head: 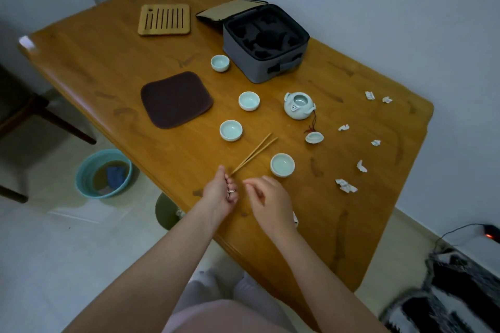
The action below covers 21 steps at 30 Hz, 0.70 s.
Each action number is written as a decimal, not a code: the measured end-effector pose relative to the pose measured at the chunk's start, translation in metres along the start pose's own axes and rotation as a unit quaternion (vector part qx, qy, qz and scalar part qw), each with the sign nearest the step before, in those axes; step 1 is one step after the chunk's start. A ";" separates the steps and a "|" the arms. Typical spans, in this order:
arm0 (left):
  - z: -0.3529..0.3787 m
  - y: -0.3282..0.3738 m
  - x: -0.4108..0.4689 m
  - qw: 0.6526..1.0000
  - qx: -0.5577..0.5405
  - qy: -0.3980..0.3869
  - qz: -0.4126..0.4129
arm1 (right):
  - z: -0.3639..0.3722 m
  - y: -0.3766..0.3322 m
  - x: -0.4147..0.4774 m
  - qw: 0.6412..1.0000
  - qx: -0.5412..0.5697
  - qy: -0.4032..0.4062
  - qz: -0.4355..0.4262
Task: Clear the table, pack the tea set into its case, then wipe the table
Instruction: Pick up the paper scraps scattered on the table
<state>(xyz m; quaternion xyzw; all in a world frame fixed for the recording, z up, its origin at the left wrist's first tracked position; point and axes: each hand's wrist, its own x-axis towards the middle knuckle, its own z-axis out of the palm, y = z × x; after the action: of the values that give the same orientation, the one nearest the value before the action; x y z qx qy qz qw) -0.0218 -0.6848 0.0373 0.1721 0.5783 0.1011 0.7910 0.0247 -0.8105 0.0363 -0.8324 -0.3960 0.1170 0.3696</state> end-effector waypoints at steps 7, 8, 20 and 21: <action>-0.013 -0.022 -0.011 0.999 -0.016 -0.009 -0.030 | -0.011 0.056 -0.076 0.989 -0.040 0.049 0.130; -0.016 -0.025 -0.013 0.999 -0.021 -0.013 -0.035 | -0.011 0.058 -0.086 0.988 -0.049 0.059 0.133; -0.060 -0.049 -0.046 0.997 -0.064 0.028 0.018 | 0.002 0.091 -0.118 0.960 -0.276 -0.041 0.027; -0.060 -0.054 -0.048 0.997 -0.073 0.032 0.022 | 0.004 0.095 -0.114 0.958 -0.283 -0.037 0.015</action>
<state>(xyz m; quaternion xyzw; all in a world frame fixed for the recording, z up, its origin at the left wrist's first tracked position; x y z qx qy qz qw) -0.0956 -0.7426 0.0422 0.1235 0.5905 0.1662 0.7800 0.0023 -0.9326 -0.0445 -0.9041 -0.4133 0.0364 0.1023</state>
